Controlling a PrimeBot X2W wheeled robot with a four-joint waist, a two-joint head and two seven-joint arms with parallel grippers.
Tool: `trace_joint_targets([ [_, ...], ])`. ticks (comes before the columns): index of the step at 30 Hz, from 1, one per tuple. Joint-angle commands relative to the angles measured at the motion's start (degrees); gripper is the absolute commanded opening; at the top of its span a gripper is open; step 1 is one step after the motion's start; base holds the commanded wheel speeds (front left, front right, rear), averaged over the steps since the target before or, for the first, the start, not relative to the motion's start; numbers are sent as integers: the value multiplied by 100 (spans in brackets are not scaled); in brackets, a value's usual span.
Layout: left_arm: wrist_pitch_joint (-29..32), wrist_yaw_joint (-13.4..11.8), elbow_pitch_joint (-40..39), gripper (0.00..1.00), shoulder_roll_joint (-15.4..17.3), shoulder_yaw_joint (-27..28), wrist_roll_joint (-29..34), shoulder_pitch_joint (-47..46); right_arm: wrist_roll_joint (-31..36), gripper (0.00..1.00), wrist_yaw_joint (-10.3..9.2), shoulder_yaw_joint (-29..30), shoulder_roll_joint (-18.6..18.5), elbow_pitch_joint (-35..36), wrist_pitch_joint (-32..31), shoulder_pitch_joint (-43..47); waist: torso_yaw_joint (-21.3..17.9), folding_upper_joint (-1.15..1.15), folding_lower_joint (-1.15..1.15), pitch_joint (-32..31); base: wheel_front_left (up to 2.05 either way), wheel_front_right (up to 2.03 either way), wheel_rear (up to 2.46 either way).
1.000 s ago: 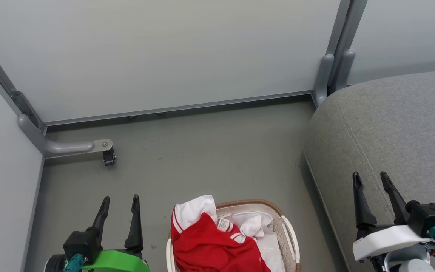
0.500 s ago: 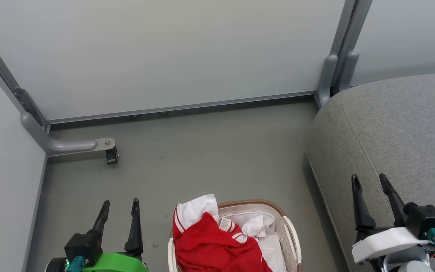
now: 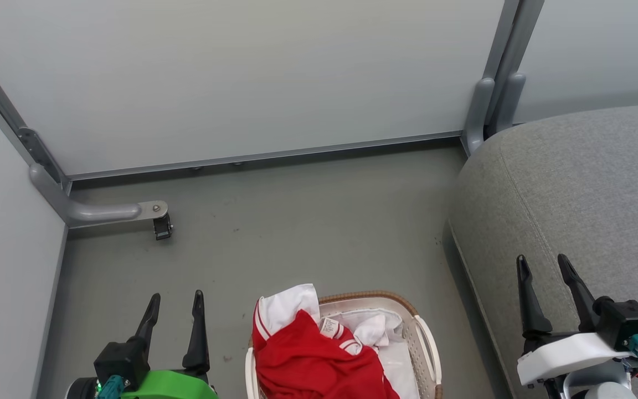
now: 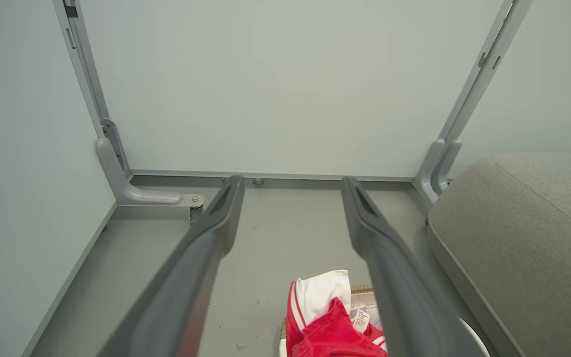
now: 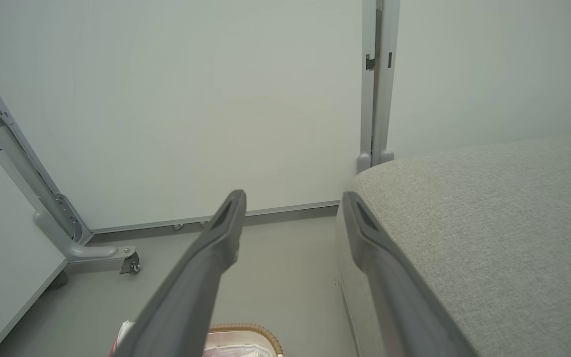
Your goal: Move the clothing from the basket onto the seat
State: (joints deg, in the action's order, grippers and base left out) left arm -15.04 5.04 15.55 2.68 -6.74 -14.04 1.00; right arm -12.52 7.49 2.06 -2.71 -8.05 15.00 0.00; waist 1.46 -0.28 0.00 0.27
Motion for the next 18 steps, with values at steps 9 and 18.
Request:
trace_joint_targets([
  [9,-22,43,10,100,37,-128,100,-96,53,100,0,97,-33,128,28,-55,51,28,0,179,0,0,0],
  [18,-22,173,177,100,35,-568,393,-953,230,100,0,222,-32,479,28,-513,72,28,0,1045,0,0,0],
])
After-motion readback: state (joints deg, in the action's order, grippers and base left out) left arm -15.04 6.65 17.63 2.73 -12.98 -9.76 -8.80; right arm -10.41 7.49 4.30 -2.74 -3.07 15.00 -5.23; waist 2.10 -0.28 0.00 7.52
